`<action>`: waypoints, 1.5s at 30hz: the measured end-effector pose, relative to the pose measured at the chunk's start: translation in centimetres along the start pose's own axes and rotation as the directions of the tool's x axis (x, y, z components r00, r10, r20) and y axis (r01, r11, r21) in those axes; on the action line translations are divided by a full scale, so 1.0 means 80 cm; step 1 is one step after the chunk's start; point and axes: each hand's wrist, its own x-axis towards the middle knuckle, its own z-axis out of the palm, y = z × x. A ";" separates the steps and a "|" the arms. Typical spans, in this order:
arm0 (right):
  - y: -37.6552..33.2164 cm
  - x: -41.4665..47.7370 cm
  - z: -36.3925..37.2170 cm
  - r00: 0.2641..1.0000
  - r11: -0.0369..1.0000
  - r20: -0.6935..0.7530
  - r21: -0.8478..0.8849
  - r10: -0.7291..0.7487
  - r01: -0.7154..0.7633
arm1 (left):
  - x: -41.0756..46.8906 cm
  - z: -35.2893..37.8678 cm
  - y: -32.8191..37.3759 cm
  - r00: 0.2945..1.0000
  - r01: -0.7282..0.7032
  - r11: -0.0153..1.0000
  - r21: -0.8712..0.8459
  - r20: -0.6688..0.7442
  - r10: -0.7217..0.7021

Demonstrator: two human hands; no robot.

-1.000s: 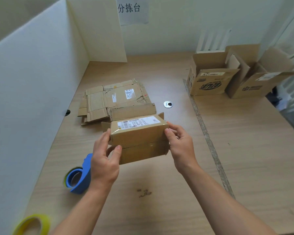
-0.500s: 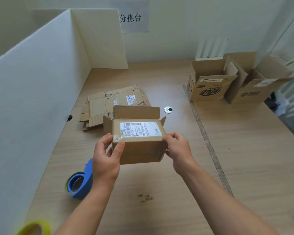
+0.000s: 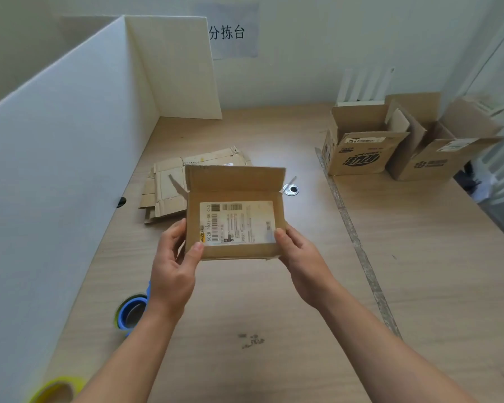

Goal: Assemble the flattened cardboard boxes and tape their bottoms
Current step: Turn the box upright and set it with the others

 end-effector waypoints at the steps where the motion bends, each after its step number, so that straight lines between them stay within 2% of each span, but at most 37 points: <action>1: -0.001 0.001 0.002 1.000 1.000 -0.001 -0.007 0.004 -0.004 | 0.000 -0.001 0.000 0.999 -0.026 1.000 0.014 0.022 0.025; 6: 0.004 0.001 -0.004 0.997 0.998 -0.052 0.038 0.048 -0.046 | 0.005 -0.009 0.005 0.997 -0.054 0.999 0.006 0.056 0.053; 11: 0.003 0.002 -0.005 0.997 0.998 -0.074 0.056 0.022 -0.017 | 0.002 -0.018 0.003 0.992 -0.076 0.984 0.162 0.111 0.058; 14: 0.006 0.005 -0.010 0.991 1.000 -0.135 0.018 0.000 0.002 | 0.009 -0.022 0.009 0.991 -0.010 0.982 0.188 0.133 -0.015; 19: 0.020 0.004 -0.015 0.986 0.984 -0.144 -0.165 -0.089 0.065 | 0.024 -0.012 0.029 0.976 0.106 0.994 0.023 0.189 -0.109; 21: 0.027 0.003 -0.018 0.982 0.979 -0.154 -0.190 -0.110 0.080 | 0.026 -0.011 0.033 0.964 0.209 0.977 -0.037 0.178 -0.200; 24: 0.034 -0.002 -0.029 0.975 0.959 -0.173 -0.269 -0.136 0.085 | 0.027 -0.012 0.029 0.921 0.351 0.936 -0.016 0.184 -0.342; 27: 0.038 -0.011 -0.049 0.985 0.908 -0.122 -0.416 -0.119 0.058 | 0.022 -0.006 0.010 0.902 0.426 0.904 0.031 0.068 -0.427; 29: 0.042 -0.014 -0.065 0.994 0.862 -0.095 -0.507 -0.057 0.001 | 0.015 -0.002 -0.010 0.858 0.514 0.858 0.014 -0.020 -0.514; 32: 0.042 -0.022 -0.084 0.996 0.843 -0.076 -0.533 0.037 -0.072 | 0.007 0.003 -0.036 0.774 0.623 0.781 -0.043 -0.114 -0.623; 36: 0.028 -0.034 -0.090 0.998 0.827 -0.066 -0.561 0.013 -0.048 | 0.000 0.011 -0.064 0.732 0.669 0.743 -0.024 -0.152 -0.664; 39: 0.027 -0.038 -0.088 0.988 0.712 -0.111 -0.702 -0.105 -0.003 | -0.005 0.012 -0.078 0.695 0.709 0.705 -0.017 -0.154 -0.703; 42: 0.024 -0.043 -0.074 0.942 0.497 0.037 -0.842 -0.335 0.210 | -0.008 0.008 -0.084 0.689 0.721 0.692 0.044 -0.155 -0.708; 43: 0.023 -0.044 -0.067 0.915 0.409 0.119 -0.867 -0.385 0.284 | -0.008 0.006 -0.084 0.715 0.698 0.703 0.134 -0.169 -0.678; 45: 0.025 -0.041 -0.057 0.865 0.251 0.265 -0.884 -0.426 0.395 | -0.010 0.004 -0.079 0.826 0.558 0.728 0.398 -0.177 -0.535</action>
